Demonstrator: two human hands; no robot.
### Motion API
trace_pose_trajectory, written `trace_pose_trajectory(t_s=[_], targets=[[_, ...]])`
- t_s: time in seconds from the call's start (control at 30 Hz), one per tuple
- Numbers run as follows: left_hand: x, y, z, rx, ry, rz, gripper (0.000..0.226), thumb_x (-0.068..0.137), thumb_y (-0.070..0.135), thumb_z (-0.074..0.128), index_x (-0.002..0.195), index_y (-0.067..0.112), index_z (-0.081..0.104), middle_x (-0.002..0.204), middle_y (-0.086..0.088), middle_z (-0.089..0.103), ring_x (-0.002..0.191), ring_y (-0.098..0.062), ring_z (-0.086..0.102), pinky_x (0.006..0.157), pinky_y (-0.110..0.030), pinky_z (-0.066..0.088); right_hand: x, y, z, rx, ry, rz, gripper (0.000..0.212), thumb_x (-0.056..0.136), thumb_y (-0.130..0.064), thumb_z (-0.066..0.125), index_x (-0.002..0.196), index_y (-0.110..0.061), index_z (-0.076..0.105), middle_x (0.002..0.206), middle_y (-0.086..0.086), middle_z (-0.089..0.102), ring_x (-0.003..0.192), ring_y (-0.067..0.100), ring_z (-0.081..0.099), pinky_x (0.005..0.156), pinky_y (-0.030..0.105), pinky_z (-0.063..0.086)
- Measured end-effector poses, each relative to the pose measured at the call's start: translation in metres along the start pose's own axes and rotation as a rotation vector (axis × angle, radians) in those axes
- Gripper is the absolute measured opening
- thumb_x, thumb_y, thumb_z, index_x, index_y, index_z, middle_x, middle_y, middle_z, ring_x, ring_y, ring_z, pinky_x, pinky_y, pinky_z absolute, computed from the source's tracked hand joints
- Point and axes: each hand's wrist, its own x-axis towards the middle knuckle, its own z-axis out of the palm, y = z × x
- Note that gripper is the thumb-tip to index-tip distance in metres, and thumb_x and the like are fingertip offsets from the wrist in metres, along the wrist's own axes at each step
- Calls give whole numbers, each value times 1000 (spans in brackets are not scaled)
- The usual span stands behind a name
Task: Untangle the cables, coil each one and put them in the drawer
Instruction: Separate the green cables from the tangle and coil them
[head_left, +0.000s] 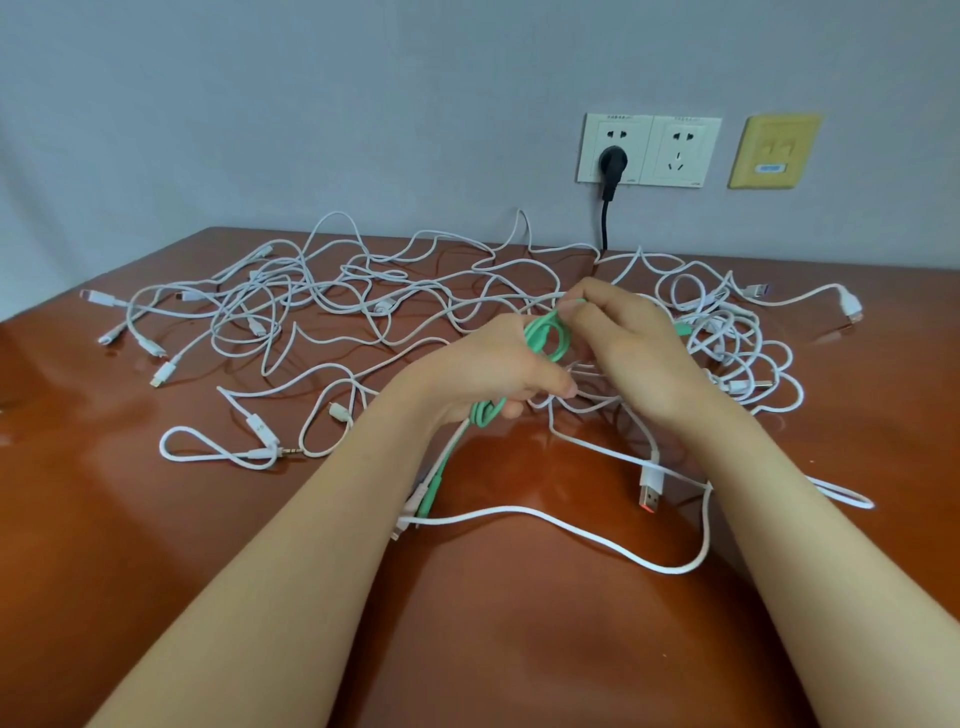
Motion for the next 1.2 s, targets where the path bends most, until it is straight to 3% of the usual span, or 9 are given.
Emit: trace_pose_trajectory(t_s=[0.17,0.33,0.47,0.57,0.73,0.93,1.03,1.1,1.2], targets=[[2,-1,9,83,22,45,27,69,-8,64,87,7,51,51,-2,39,38,-13,33,38,-18,26,-4,0,7,8,8,-18,48,91,-41,53,74,3,61,68,22,58,63,28,50,61,32,41],[5,-6,17,142,-32,79,34,58,1,68,87,6,51,57,-14,51,34,-16,34,38,-17,28,-1,4,13,-156,143,-31,43,85,-25,59,49,-9,42,47,1,38,50,14,36,54,31,31],[4,0,20,77,-30,134,33,70,-15,66,78,12,48,46,1,45,32,-7,34,37,-15,27,1,2,13,-187,246,-54,49,78,-24,59,42,-17,26,38,-2,28,44,12,27,47,27,23],[-1,4,15,-63,-138,121,28,71,-10,67,82,10,50,58,-6,46,41,-4,42,40,-17,32,1,1,11,-161,258,-49,42,72,-29,52,42,-18,26,37,-3,28,43,11,25,46,28,24],[-10,7,-5,-225,-322,-74,19,80,32,57,90,16,58,74,-1,64,64,-11,60,55,-23,50,0,4,7,-130,307,-37,46,79,-17,58,43,-17,28,38,-3,27,44,10,25,49,29,26],[-13,5,-4,-186,-389,-209,40,87,45,36,105,13,53,71,0,59,55,-8,53,55,-22,52,-1,-2,3,-314,433,23,48,79,-22,56,43,-14,26,39,3,27,44,18,25,45,30,20],[-13,8,3,-196,-321,-204,33,99,34,29,100,11,53,67,0,48,48,-6,41,46,-17,43,-2,-5,2,-385,453,48,47,80,-24,56,44,-14,27,41,3,27,44,18,26,45,29,21],[-11,10,11,-93,-202,-180,29,103,26,29,91,12,51,66,-1,41,48,-7,33,41,-15,32,-1,-3,2,-420,459,67,46,79,-24,56,45,-13,28,43,3,28,44,18,25,44,29,19],[-7,13,21,406,-23,-89,24,102,23,33,85,14,48,73,-5,42,57,-13,35,53,-25,30,-2,0,2,-438,458,90,44,80,-23,55,46,-12,29,44,4,29,44,18,24,44,30,18]])
